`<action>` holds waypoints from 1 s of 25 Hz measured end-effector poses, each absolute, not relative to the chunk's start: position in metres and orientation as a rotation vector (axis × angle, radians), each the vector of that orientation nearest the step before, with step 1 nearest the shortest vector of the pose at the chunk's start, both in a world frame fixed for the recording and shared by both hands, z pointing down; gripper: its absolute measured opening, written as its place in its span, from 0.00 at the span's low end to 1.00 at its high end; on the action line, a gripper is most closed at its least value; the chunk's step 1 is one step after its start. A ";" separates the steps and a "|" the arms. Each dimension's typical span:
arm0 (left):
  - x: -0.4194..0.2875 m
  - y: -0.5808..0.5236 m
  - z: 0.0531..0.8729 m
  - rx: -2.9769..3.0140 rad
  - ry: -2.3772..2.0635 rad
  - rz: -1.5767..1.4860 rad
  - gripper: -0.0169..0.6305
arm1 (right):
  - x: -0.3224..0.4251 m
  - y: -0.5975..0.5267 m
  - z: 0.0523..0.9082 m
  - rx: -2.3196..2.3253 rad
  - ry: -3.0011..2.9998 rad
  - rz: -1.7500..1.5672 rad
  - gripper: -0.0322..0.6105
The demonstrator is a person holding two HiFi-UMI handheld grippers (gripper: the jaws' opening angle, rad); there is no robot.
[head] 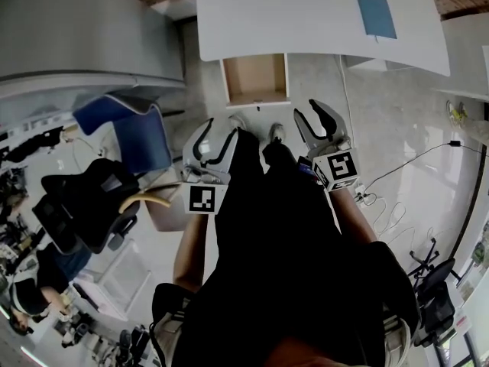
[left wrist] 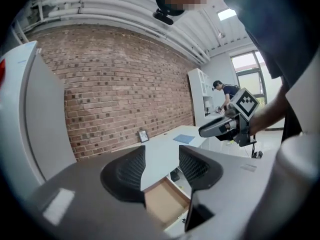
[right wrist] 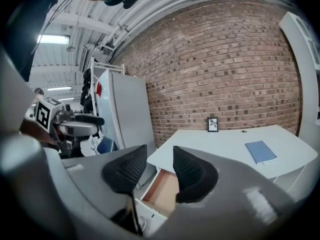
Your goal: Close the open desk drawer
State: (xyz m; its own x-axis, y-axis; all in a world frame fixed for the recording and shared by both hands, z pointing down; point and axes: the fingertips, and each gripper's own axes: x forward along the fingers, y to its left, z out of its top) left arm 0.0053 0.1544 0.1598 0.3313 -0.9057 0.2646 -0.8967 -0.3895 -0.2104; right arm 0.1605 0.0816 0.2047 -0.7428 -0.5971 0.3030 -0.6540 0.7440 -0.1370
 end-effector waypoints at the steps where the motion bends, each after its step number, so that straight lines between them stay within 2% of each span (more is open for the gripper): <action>1: 0.006 0.152 0.167 -2.535 1.650 -0.610 0.38 | 0.158 0.081 0.211 0.964 -2.686 0.338 0.31; 7: -0.007 0.126 0.209 -2.597 1.562 -0.711 0.41 | 0.135 0.069 0.251 0.845 -2.616 0.258 0.31; 14: -0.013 0.107 0.279 -2.753 1.409 -0.842 0.45 | 0.115 0.058 0.310 0.704 -2.537 0.313 0.31; 25: -0.032 0.113 0.425 -2.750 1.096 -1.241 0.45 | 0.106 0.066 0.436 0.445 -2.314 0.275 0.31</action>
